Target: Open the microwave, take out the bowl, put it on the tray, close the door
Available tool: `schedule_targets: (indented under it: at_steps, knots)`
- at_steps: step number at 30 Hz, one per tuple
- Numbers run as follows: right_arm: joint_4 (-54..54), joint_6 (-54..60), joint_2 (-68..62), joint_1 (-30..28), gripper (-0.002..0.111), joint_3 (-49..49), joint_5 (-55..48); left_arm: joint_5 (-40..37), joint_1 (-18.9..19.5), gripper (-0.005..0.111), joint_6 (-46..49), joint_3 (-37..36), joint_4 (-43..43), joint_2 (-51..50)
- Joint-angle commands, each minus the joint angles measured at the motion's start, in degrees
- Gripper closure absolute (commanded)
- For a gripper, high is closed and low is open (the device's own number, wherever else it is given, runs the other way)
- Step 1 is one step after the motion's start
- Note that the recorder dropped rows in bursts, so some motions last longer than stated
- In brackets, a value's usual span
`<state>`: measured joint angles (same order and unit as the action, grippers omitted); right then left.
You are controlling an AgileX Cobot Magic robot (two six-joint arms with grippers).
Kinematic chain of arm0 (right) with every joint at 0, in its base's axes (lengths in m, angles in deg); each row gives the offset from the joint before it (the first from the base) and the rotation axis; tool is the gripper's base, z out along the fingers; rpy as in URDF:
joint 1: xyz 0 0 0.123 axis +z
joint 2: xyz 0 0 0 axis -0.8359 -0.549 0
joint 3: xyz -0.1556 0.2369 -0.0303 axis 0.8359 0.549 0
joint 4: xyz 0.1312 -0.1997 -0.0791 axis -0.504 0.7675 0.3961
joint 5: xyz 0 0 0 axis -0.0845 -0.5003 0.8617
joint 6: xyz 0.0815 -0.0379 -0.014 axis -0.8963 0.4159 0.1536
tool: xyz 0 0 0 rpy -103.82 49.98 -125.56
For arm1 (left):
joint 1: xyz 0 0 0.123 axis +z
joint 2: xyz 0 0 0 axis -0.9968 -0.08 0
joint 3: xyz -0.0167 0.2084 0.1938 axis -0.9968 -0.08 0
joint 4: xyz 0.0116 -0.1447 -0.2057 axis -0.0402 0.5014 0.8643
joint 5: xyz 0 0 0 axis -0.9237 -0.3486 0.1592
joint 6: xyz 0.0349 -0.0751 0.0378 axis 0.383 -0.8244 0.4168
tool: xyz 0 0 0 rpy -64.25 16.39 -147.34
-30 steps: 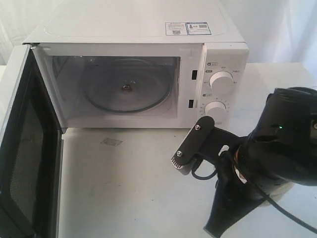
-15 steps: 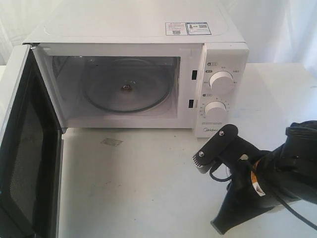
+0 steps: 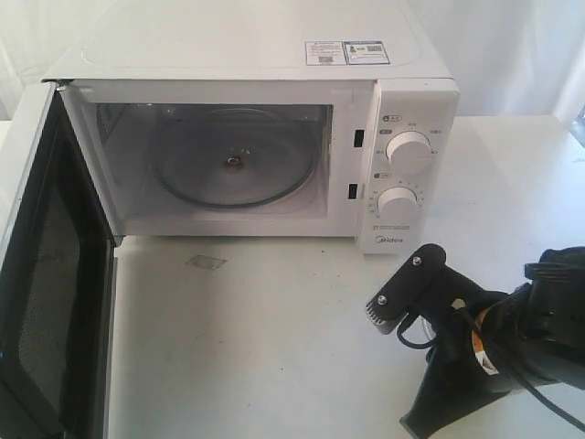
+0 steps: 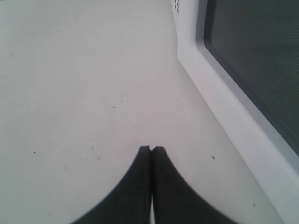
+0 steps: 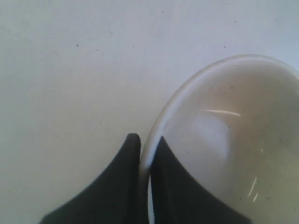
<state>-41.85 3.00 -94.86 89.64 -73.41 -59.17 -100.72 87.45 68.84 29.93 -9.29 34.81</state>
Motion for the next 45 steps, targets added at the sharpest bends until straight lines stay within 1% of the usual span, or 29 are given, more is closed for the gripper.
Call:
schedule_targets:
  at_steps: [1, 5, 8, 13, 15, 18, 21, 22, 23, 28, 31, 34, 37, 45]
  knots:
    - [0.2, -1.8, -1.3, -0.4, 0.087, 0.4, 1.6, 0.0, 0.0, 0.107, -0.2, -0.2, 0.4, 0.2]
    - [0.4, -2.9, -1.4, -0.4, 0.07, 0.4, 2.9, 0.0, 0.0, 0.107, -0.2, -0.2, 0.4, 0.2]
    - [0.4, -2.9, -0.3, -0.4, 0.061, -0.1, 3.3, 0.0, 0.0, 0.107, -0.2, -0.2, 0.4, 0.2]
    - [0.4, -2.9, 3.7, -0.4, 0.06, -1.9, 3.3, 0.0, 0.0, 0.107, -0.2, -0.2, 0.4, 0.2]
    - [-0.4, -2.9, 6.0, -0.4, 0.06, -3.7, 1.5, 0.0, 0.0, 0.107, -0.2, -0.2, 0.4, 0.2]
    - [-5.2, -3.8, 9.5, -0.4, 0.06, -6.5, -1.0, 0.0, 0.0, 0.107, -0.2, -0.2, 0.4, 0.2]
    - [-12.6, -4.3, 13.1, -0.3, 0.061, -8.7, -0.5, 0.0, 0.0, 0.107, -0.2, -0.2, 0.4, 0.2]
    - [-14.9, -3.3, 14.1, -0.3, 0.062, -8.8, 0.5, 0.0, 0.0, 0.107, -0.2, -0.2, 0.4, 0.2]
    - [-17.3, -0.7, 14.9, 0.1, 0.066, -8.6, 1.4, 0.0, 0.0, 0.107, -0.2, -0.2, 0.4, 0.2]
    - [-28.9, 11.7, 15.8, 4.0, 0.094, -8.4, 2.5, 0.0, 0.0, 0.107, -0.2, -0.2, 0.4, 0.2]
    - [-31.0, 13.4, 16.5, 7.2, 0.107, -5.4, 10.4, 0.0, 0.0, 0.107, -0.2, -0.2, 0.4, 0.2]
    - [-31.0, 12.9, 17.6, 10.0, 0.108, -1.0, 21.9, 0.0, 0.0, 0.107, -0.2, -0.2, 0.4, 0.2]
    - [-31.0, 12.2, 17.6, 11.9, 0.108, 2.1, 28.6, 0.0, 0.0, 0.107, -0.2, -0.2, 0.4, 0.2]
    - [-30.8, 12.2, 17.6, 13.3, 0.108, 6.8, 31.2, 0.0, 0.0, 0.107, -0.2, -0.2, 0.4, 0.2]
